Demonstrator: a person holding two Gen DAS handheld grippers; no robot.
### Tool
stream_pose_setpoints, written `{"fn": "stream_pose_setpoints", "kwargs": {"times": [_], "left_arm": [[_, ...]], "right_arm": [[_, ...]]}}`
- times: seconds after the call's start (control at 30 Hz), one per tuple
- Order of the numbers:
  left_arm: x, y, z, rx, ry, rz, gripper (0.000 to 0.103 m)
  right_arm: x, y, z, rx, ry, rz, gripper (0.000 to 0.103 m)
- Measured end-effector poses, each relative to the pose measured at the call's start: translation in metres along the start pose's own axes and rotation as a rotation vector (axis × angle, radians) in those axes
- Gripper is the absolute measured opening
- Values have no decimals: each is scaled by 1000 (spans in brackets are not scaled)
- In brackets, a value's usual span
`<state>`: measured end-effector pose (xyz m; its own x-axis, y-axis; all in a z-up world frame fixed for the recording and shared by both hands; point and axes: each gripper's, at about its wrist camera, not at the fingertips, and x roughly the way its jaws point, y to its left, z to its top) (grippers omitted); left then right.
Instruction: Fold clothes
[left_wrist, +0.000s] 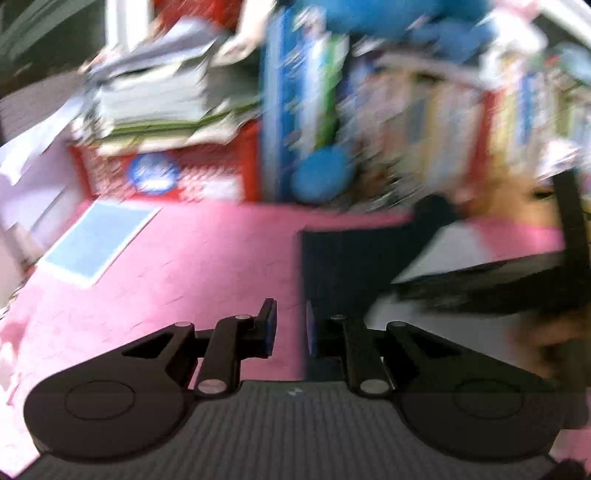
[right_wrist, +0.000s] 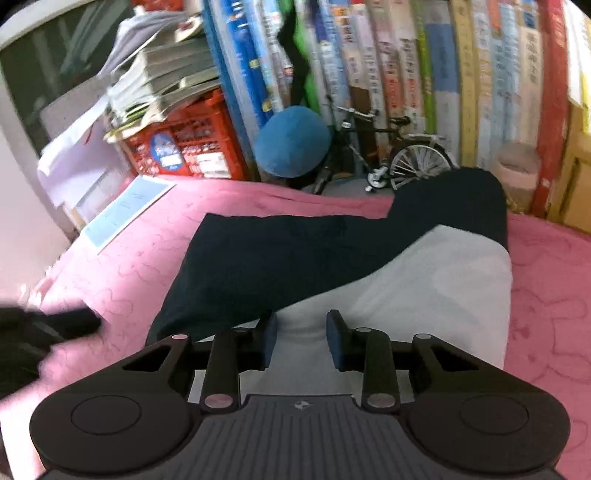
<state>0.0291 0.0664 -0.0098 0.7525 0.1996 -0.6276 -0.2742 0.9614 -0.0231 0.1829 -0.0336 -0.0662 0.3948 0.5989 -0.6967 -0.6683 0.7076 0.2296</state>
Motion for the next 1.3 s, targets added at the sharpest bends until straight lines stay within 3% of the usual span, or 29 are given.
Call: {"fn": "stream_pose_setpoints", "kwargs": {"times": [0.07, 0.2, 0.27, 0.33, 0.4, 0.47, 0.57, 0.67, 0.87, 1.0, 1.07, 1.17, 1.3], "left_arm": [[-2, -12, -6, 10, 17, -83, 17], [23, -28, -31, 91, 140, -62, 17], [27, -29, -39, 134, 142, -58, 14], [30, -29, -47, 177, 144, -54, 14], [33, -28, -53, 205, 147, -56, 14], [35, -20, -51, 151, 159, -88, 14], [37, -9, -48, 95, 179, -134, 14], [37, 0, -47, 72, 197, -174, 14], [38, 16, -45, 43, 230, -248, 14], [37, 8, -50, 162, 209, -242, 14], [38, 7, -51, 178, 208, -256, 14], [40, 6, -51, 188, 210, -279, 14], [40, 6, -52, 189, 204, -269, 14]], "right_arm": [[1, 0, 0, -20, 3, 11, 33], [-8, -11, 4, -16, 5, 51, 33], [-24, -16, 6, -2, -8, 38, 34], [-50, -19, 1, 7, -53, -9, 42], [-83, -9, -25, -47, -83, -93, 63], [-116, 0, -51, -101, -113, -177, 67], [-146, 29, -111, -299, -35, -215, 68], [-162, 64, -161, -494, -17, -235, 81], [-121, 85, -192, -604, -86, -401, 84], [-112, 81, -198, -665, -148, -481, 90], [-118, 70, -205, -689, -166, -584, 90], [-136, 43, -207, -623, -170, -569, 91], [-125, 57, -203, -691, -197, -579, 92]]}}
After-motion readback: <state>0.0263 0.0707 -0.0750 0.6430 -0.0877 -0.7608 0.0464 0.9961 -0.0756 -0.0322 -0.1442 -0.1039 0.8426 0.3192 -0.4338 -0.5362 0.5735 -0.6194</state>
